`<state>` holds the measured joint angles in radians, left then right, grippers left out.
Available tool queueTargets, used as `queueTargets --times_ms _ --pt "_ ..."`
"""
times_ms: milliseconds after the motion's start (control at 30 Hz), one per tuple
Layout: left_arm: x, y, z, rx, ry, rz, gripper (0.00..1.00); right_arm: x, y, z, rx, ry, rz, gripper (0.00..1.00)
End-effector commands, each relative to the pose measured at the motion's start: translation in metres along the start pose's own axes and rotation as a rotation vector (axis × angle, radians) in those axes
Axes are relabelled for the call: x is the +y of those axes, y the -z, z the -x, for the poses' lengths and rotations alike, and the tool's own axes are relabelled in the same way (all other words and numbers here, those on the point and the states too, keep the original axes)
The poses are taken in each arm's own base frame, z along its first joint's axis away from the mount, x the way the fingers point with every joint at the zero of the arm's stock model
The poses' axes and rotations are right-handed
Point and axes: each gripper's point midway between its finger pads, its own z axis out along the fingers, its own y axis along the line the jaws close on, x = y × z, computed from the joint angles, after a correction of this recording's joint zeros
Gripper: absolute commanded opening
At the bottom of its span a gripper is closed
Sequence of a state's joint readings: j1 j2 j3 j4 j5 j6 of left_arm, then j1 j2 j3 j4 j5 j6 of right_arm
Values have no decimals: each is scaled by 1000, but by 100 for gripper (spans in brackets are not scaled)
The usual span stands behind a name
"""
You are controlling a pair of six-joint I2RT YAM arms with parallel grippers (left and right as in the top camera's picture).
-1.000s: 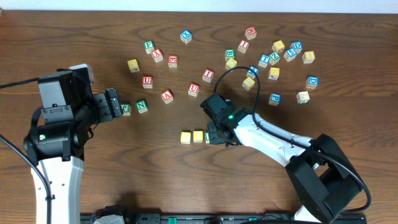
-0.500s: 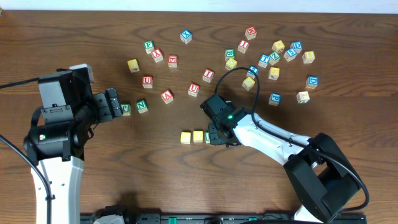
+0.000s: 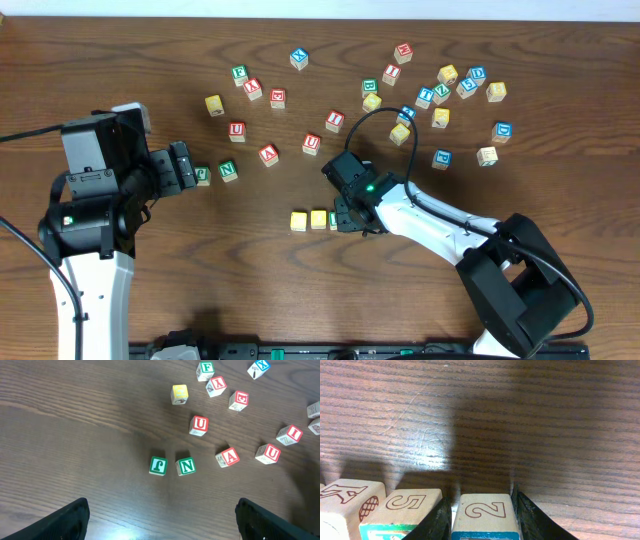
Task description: Spell out CORL
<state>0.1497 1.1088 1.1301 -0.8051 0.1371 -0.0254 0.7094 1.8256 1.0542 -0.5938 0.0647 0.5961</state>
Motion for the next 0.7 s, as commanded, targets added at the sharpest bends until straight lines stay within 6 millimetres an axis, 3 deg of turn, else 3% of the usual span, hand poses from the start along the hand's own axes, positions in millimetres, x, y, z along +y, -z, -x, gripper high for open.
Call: queueTargets --times_ms 0,667 --pt "-2 6 7 -22 -6 -11 91 -1 -3 -2 2 -11 -14 36" --pt "-2 6 7 -22 -6 -11 92 9 7 15 -37 -8 12 36"
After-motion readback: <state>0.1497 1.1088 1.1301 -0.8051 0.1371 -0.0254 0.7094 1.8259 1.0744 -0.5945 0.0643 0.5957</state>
